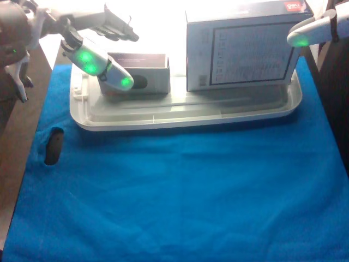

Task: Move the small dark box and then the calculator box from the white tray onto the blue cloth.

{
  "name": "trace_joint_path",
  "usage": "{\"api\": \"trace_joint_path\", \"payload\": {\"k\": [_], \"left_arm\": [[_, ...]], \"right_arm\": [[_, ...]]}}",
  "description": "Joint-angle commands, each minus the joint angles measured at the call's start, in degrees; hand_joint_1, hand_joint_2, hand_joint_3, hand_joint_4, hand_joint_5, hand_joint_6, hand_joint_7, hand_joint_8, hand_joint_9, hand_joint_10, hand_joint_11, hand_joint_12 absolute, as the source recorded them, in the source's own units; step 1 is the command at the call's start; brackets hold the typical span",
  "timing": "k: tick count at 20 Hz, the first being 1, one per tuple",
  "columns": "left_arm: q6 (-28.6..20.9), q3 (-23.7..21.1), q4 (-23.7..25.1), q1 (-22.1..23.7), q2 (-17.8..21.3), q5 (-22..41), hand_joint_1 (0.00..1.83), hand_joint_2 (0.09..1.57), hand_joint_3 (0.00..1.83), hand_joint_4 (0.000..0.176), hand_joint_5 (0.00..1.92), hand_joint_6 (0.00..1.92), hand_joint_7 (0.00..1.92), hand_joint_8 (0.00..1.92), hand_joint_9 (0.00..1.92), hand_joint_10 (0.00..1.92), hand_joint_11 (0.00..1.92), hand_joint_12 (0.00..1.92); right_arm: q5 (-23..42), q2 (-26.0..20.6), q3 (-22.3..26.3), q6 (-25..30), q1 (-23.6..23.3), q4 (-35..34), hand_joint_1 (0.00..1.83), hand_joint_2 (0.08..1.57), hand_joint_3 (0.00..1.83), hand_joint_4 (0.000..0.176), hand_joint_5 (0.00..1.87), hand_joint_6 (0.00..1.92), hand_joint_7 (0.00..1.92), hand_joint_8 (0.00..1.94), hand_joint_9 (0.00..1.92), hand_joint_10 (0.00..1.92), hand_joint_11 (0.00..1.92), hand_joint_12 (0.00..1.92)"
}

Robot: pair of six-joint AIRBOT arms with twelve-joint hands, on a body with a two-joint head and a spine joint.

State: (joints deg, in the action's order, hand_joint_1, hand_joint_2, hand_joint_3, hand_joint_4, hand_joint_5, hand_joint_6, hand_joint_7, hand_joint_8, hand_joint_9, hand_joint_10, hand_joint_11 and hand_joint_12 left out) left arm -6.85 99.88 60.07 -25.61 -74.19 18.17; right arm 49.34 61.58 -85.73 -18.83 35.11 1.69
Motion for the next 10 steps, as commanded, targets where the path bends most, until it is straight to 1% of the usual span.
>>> {"api": "trace_joint_path", "payload": {"k": [1,2,3,5,6,7,9,10], "left_arm": [[-1.85,0.26,-0.69,0.12,-0.26,2.25,0.81,0.77,0.00,0.000,0.58,0.00,0.35,0.00,0.36,0.00,0.00,0.96],[-3.79,0.87,1.25,0.05,-0.82,2.41,0.81,0.79,0.01,0.010,0.60,0.01,0.37,0.01,0.37,0.01,0.00,0.94],[-4.96,1.35,2.01,-0.16,-1.20,2.65,0.81,0.80,0.01,0.015,0.60,0.01,0.40,0.01,0.39,0.01,0.00,0.92],[-5.07,1.93,1.91,-0.79,-1.73,2.53,0.82,0.81,0.00,0.004,0.65,0.01,0.50,0.01,0.44,0.01,0.00,0.99],[-5.07,2.29,1.54,-1.01,-1.99,2.49,0.84,0.82,0.00,0.000,0.68,0.00,0.64,0.06,0.54,0.04,0.03,1.13],[-5.07,2.58,1.09,-1.25,-2.16,2.34,0.86,0.85,0.00,0.000,0.70,0.00,0.69,0.07,0.58,0.05,0.02,1.21],[-5.07,2.91,0.79,-1.48,-2.35,1.95,1.01,1.00,0.01,0.000,0.79,0.02,0.82,0.09,0.62,0.03,0.02,0.92],[-5.07,3.24,0.33,-1.60,-2.49,1.79,1.14,1.15,0.01,0.005,0.87,0.89,0.76,1.10,0.73,0.08,0.11,1.14]], "right_arm": [[6.67,-0.16,-0.30,0.41,-1.06,-1.85,1.01,0.52,0.01,0.000,0.38,0.01,0.07,0.00,0.11,0.00,0.00,0.53],[6.68,-0.16,-0.28,0.41,-1.06,-1.85,1.02,0.53,0.01,0.000,0.37,0.01,0.05,0.00,0.10,0.00,0.00,0.52],[6.68,-0.17,-0.26,0.41,-1.05,-1.84,1.01,0.52,0.00,0.000,0.37,0.01,0.04,0.00,0.10,0.00,0.00,0.55],[6.68,-0.17,-0.24,0.41,-1.05,-1.84,1.01,0.51,0.00,0.000,0.36,0.01,0.04,0.00,0.10,0.00,0.00,0.56],[6.69,-0.17,-0.19,0.41,-1.05,-1.84,1.02,0.51,0.00,0.000,0.36,0.01,0.03,0.00,0.09,0.00,0.00,0.56],[6.70,-0.17,-0.16,0.41,-1.05,-1.84,1.02,0.51,0.00,0.000,0.36,0.01,0.02,0.00,0.08,0.00,0.00,0.54],[6.70,-0.17,-0.11,0.41,-1.05,-1.84,1.02,0.53,0.01,0.000,0.35,0.00,0.03,0.00,0.09,0.00,0.00,0.54],[6.72,-0.17,-0.06,0.41,-1.05,-1.84,1.02,0.52,0.00,0.000,0.36,0.00,0.05,0.01,0.10,0.01,0.00,0.52]]}}
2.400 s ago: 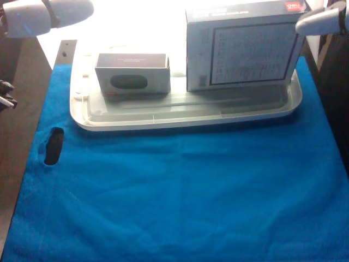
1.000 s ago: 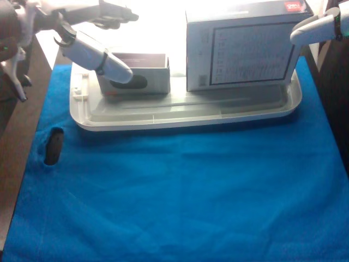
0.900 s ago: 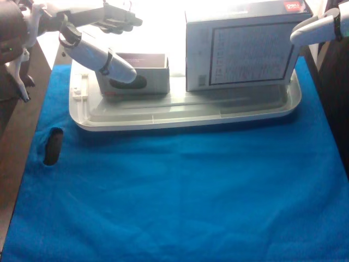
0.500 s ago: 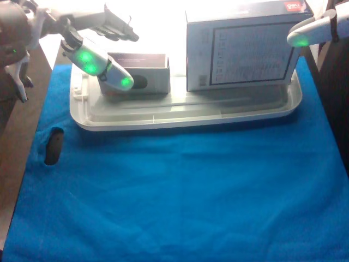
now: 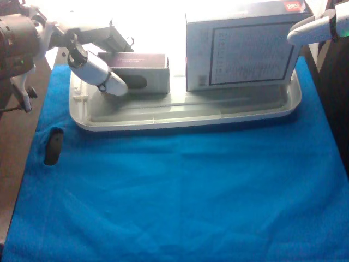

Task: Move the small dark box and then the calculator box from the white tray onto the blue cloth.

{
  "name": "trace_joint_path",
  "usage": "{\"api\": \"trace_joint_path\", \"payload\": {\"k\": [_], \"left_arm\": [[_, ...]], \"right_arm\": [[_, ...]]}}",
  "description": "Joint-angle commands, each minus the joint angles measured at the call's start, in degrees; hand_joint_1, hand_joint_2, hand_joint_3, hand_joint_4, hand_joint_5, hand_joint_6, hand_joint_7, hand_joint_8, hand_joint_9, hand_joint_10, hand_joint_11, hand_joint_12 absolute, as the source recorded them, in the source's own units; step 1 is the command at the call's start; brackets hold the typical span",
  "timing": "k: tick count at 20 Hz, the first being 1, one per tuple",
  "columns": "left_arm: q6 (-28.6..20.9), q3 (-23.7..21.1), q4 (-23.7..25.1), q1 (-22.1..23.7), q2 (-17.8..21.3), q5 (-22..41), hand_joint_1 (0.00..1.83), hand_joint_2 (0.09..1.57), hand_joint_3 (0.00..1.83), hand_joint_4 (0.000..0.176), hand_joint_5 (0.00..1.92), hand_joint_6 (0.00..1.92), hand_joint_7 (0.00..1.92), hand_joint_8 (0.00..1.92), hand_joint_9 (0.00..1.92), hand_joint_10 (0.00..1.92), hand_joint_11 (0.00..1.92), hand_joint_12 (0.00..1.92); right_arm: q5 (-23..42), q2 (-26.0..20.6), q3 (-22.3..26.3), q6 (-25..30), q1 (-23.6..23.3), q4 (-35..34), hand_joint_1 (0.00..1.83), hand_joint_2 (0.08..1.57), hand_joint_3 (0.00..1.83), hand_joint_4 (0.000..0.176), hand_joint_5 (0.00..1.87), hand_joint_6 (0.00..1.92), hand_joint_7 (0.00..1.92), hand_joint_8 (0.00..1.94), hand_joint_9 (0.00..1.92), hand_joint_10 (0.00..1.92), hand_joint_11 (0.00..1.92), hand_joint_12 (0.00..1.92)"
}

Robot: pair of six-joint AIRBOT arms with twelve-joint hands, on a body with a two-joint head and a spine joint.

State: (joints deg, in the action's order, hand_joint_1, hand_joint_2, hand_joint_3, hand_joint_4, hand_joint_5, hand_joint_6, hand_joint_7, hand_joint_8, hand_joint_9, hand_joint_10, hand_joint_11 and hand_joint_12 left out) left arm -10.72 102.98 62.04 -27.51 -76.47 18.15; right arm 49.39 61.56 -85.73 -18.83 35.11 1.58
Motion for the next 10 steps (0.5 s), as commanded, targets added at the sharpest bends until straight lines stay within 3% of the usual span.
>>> {"api": "trace_joint_path", "payload": {"k": [1,3,5,6,8,9,10], "left_arm": [[-1.20,0.36,-2.01,0.22,-0.25,1.79,1.15,1.22,0.01,0.000,0.84,1.18,0.66,1.40,0.76,0.10,0.15,1.19],[-1.20,0.65,-2.63,0.24,-0.24,1.80,1.17,1.24,0.00,0.000,0.86,1.23,0.62,1.45,0.77,0.14,0.17,1.26],[-1.17,1.18,-4.40,0.25,-0.24,2.36,1.18,1.23,0.00,0.000,0.89,1.16,0.64,1.47,0.63,0.44,0.18,1.32],[-0.85,1.42,-5.81,0.26,-0.23,2.76,1.18,1.23,0.00,0.000,0.89,1.16,0.62,1.47,0.59,0.47,0.16,1.31],[2.15,1.38,-11.14,0.26,0.36,4.23,1.19,1.22,0.00,0.000,0.91,1.15,0.63,1.45,0.58,0.45,0.15,1.28],[2.98,1.15,-13.43,0.27,0.89,5.28,1.19,1.22,0.00,0.000,0.90,1.20,0.64,1.40,0.58,0.34,0.10,1.24],[3.35,0.51,-15.46,0.27,1.80,6.66,1.07,1.19,0.00,0.000,0.87,1.18,0.60,0.72,0.55,0.25,0.03,1.25]], "right_arm": [[6.69,-0.14,-0.02,0.41,-1.05,-1.72,1.01,0.51,0.00,0.000,0.36,0.01,0.07,0.01,0.11,0.01,0.00,0.54],[6.74,-0.14,0.04,0.41,-1.05,-1.72,1.01,0.50,0.00,0.000,0.36,0.01,0.06,0.00,0.10,0.00,0.00,0.54],[6.82,-0.14,0.07,0.41,-1.05,-1.71,1.01,0.50,0.00,0.000,0.35,0.00,0.05,0.00,0.10,0.00,0.00,0.62],[6.84,-0.14,0.08,0.41,-1.05,-1.70,1.02,0.51,0.00,0.000,0.35,0.00,0.07,0.01,0.11,0.00,0.00,0.66],[6.87,-0.14,0.12,0.41,-1.05,-1.69,1.01,0.51,0.00,0.000,0.33,0.00,0.09,0.01,0.12,0.00,0.00,0.63],[6.88,-0.14,0.12,0.41,-1.05,-1.68,0.99,0.50,0.00,0.000,0.33,0.00,0.08,0.00,0.12,0.00,0.00,0.62],[6.88,-0.14,0.12,0.41,-1.05,-1.67,0.99,0.51,0.00,0.000,0.33,0.00,0.08,0.00,0.12,0.00,0.00,0.62]]}}
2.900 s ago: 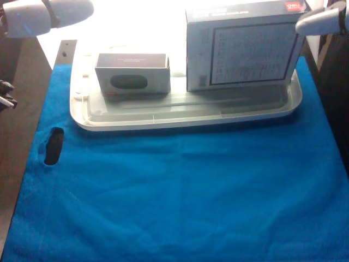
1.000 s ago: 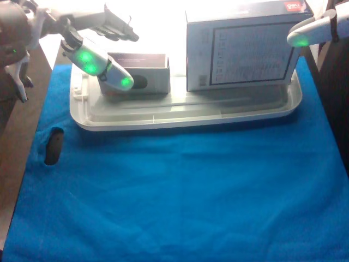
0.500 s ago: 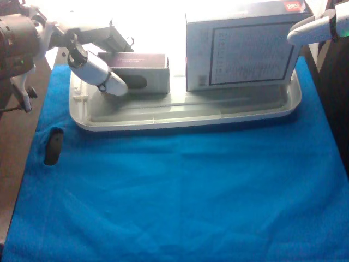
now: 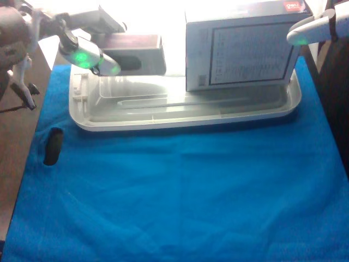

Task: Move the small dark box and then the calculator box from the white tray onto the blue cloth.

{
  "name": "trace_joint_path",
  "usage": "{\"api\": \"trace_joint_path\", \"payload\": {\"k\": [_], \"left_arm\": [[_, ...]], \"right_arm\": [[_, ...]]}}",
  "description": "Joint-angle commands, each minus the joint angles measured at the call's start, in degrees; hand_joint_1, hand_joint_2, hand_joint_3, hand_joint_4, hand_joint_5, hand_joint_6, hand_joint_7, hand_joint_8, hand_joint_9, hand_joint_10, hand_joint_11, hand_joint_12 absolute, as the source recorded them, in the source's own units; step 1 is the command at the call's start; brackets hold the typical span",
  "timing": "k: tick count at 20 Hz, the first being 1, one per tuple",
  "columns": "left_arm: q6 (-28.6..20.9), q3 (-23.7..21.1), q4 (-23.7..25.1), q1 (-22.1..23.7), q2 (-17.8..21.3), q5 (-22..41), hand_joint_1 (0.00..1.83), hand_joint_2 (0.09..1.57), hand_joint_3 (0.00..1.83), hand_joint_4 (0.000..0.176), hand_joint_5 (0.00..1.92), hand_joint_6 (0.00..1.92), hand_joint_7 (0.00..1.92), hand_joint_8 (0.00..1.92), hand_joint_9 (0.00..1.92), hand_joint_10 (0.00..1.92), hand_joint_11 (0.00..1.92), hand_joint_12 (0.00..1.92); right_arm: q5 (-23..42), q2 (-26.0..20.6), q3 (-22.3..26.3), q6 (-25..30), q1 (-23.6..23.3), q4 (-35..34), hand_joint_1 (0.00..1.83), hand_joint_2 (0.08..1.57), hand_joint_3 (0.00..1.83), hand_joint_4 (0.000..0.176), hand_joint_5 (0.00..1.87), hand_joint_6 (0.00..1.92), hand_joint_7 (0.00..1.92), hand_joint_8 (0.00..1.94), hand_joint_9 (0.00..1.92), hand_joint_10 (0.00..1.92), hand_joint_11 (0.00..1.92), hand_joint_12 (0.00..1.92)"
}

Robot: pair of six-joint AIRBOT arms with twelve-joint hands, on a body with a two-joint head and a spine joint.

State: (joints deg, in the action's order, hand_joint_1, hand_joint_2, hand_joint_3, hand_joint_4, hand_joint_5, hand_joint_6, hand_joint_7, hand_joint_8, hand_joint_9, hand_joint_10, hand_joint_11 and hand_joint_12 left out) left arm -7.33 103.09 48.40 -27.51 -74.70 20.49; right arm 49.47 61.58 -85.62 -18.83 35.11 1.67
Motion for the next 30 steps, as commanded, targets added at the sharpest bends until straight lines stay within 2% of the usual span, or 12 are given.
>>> {"api": "trace_joint_path", "payload": {"k": [1,4,8,9,10,11,13,17,22,25,26,30], "left_arm": [[0.68,-0.60,-3.49,0.27,1.15,5.36,1.07,1.19,0.00,0.000,0.84,1.19,0.66,0.34,0.54,0.18,0.00,1.24],[3.65,-4.74,-6.71,0.30,4.96,8.22,1.05,1.19,0.00,0.000,0.84,1.20,0.65,0.02,0.47,0.02,0.00,0.99],[3.67,-9.76,-5.02,0.30,9.15,11.73,1.01,1.17,0.00,0.083,0.87,1.15,0.65,0.01,0.49,0.01,0.00,1.17],[3.67,-11.24,-4.20,0.27,10.26,12.42,1.04,1.16,0.00,0.027,0.88,1.13,0.69,0.02,0.57,0.05,0.05,1.33],[3.67,-12.68,-3.96,-0.22,11.30,14.06,1.06,1.15,0.00,0.008,0.91,1.09,0.72,0.03,0.61,0.07,0.07,1.40],[3.91,-13.79,-4.59,-0.95,12.03,15.50,1.07,1.14,0.00,0.000,0.94,1.04,0.77,0.05,0.66,0.11,0.11,1.48],[5.94,-16.17,-6.48,-2.54,13.47,18.05,1.09,1.13,0.00,0.000,0.96,1.01,0.78,0.31,0.41,1.00,0.16,1.66],[7.04,-20.09,-5.83,-5.23,15.80,20.25,1.10,1.11,0.00,0.000,0.98,0.97,0.54,1.39,0.39,1.58,0.29,1.91],[7.01,-23.21,-2.43,-7.38,17.40,19.97,1.22,1.16,0.00,0.000,1.00,0.84,0.78,1.42,0.50,1.34,0.26,1.83],[4.96,-24.67,2.79,-7.34,17.50,18.86,1.20,1.18,0.00,0.000,0.95,0.93,0.76,1.43,0.53,1.32,0.34,1.79],[3.72,-24.84,4.37,-7.37,17.33,18.80,1.21,1.16,0.00,0.000,0.99,0.88,0.79,1.38,0.57,1.25,0.38,1.73],[2.07,-25.30,6.84,-8.73,16.53,18.72,1.16,1.09,0.00,0.000,1.05,0.84,0.86,1.02,0.73,1.28,0.52,1.71]], "right_arm": [[6.80,-0.17,0.02,0.41,-1.05,-1.76,0.99,0.52,0.00,0.000,0.34,0.00,0.08,0.00,0.12,0.00,0.00,0.65],[6.80,-0.17,-0.02,0.40,-1.05,-1.76,1.01,0.54,0.01,0.000,0.34,0.01,0.09,0.00,0.12,0.00,0.00,0.72],[6.78,0.03,-0.11,0.40,-1.05,-1.77,1.01,0.54,0.00,0.000,0.35,0.01,0.10,0.00,0.11,0.00,0.00,0.70],[6.78,0.03,-0.10,0.40,-1.05,-1.77,1.01,0.55,0.00,0.000,0.34,0.01,0.10,0.00,0.10,0.00,0.00,0.66],[6.78,0.03,-0.07,0.41,-1.05,-1.78,1.01,0.54,0.00,0.000,0.35,0.01,0.12,0.01,0.10,0.00,0.00,0.66],[6.78,0.03,-0.02,0.41,-1.05,-1.78,1.00,0.54,0.00,0.000,0.36,0.01,0.12,0.01,0.10,0.00,0.00,0.62],[6.78,0.01,0.00,0.41,-1.05,-1.79,1.01,0.54,0.00,0.000,0.35,0.01,0.10,0.01,0.08,0.00,0.00,0.45],[6.78,0.01,0.00,0.41,-1.05,-1.81,1.07,0.55,0.00,0.000,0.37,0.02,0.11,0.00,0.11,0.01,0.00,0.52],[6.79,0.01,0.06,0.41,-1.05,-1.82,1.02,0.49,0.00,0.000,0.37,0.01,0.09,0.00,0.09,0.00,0.00,0.65],[6.78,0.11,0.01,0.41,-1.05,-1.82,1.04,0.48,0.00,0.000,0.40,0.01,0.32,0.09,0.28,0.11,0.00,1.48],[6.78,0.18,0.00,0.41,-1.05,-1.82,1.06,0.47,0.00,0.000,0.40,0.02,0.22,0.49,0.06,0.73,0.00,1.65],[6.77,0.19,0.02,0.41,-1.05,-1.82,1.04,0.45,0.00,0.000,0.41,0.01,0.12,0.02,0.08,0.09,0.00,0.87]]}}
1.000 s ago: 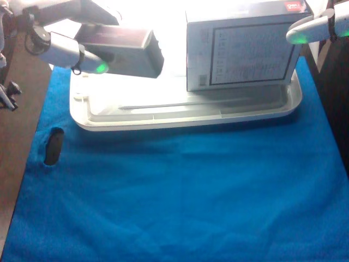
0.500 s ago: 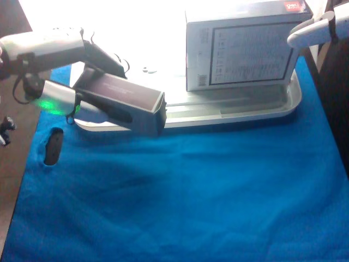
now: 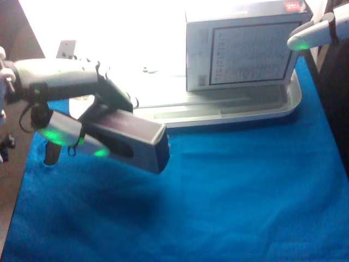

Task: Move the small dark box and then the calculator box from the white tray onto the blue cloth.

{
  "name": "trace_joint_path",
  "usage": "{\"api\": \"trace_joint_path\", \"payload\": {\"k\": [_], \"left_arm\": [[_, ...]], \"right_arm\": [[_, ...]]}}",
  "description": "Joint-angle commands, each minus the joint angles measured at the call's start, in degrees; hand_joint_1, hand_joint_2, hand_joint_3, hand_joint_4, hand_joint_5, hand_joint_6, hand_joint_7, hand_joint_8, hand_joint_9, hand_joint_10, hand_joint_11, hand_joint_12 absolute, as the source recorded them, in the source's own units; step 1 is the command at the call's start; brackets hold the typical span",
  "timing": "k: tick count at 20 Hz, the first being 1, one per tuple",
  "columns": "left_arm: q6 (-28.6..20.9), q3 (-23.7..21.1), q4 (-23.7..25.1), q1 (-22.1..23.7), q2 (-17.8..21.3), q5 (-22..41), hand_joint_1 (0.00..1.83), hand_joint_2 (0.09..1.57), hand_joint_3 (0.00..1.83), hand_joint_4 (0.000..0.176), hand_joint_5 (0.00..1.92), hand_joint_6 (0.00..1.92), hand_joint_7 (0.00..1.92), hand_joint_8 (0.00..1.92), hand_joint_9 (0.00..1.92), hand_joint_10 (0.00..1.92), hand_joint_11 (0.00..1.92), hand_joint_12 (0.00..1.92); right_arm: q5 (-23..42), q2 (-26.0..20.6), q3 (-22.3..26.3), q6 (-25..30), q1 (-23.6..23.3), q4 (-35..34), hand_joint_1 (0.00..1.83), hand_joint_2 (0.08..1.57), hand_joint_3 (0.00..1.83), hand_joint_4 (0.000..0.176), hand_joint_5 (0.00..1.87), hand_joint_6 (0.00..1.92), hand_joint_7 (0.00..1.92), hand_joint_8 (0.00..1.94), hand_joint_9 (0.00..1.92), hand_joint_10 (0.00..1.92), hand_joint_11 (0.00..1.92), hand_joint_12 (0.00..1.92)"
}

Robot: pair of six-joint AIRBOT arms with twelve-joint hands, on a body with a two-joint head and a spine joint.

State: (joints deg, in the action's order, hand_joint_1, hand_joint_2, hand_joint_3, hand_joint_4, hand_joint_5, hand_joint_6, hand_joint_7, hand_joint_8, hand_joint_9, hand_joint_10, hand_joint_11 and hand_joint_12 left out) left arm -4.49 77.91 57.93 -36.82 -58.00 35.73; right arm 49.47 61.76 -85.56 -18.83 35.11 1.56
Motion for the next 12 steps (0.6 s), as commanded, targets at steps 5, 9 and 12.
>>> {"api": "trace_joint_path", "payload": {"k": [5,9,12], "left_arm": [[-6.21,-0.27,5.45,0.38,-1.88,2.78,1.21,1.12,0.00,0.000,0.97,0.90,0.98,1.08,0.77,1.03,0.46,1.53],[-7.55,-0.26,7.96,0.35,-2.86,2.86,1.19,1.16,0.00,0.001,0.95,0.98,0.82,1.30,0.66,0.90,0.36,1.46],[-8.21,-0.27,9.06,0.34,-3.21,3.00,1.18,1.18,0.00,0.013,0.92,1.06,0.78,1.32,0.61,0.91,0.31,1.46]], "right_arm": [[6.77,0.02,-0.05,0.41,-1.05,-1.70,1.03,0.46,0.00,0.000,0.41,0.00,0.10,0.00,0.09,0.01,0.00,0.75],[6.77,0.09,-0.06,0.41,-1.05,-1.69,1.02,0.44,0.00,0.000,0.43,0.01,0.19,0.01,0.16,0.02,0.00,0.94],[6.78,0.12,-0.10,0.40,-1.05,-1.69,1.01,0.43,0.00,0.000,0.43,0.01,0.23,0.01,0.20,0.02,0.00,1.09]]}}
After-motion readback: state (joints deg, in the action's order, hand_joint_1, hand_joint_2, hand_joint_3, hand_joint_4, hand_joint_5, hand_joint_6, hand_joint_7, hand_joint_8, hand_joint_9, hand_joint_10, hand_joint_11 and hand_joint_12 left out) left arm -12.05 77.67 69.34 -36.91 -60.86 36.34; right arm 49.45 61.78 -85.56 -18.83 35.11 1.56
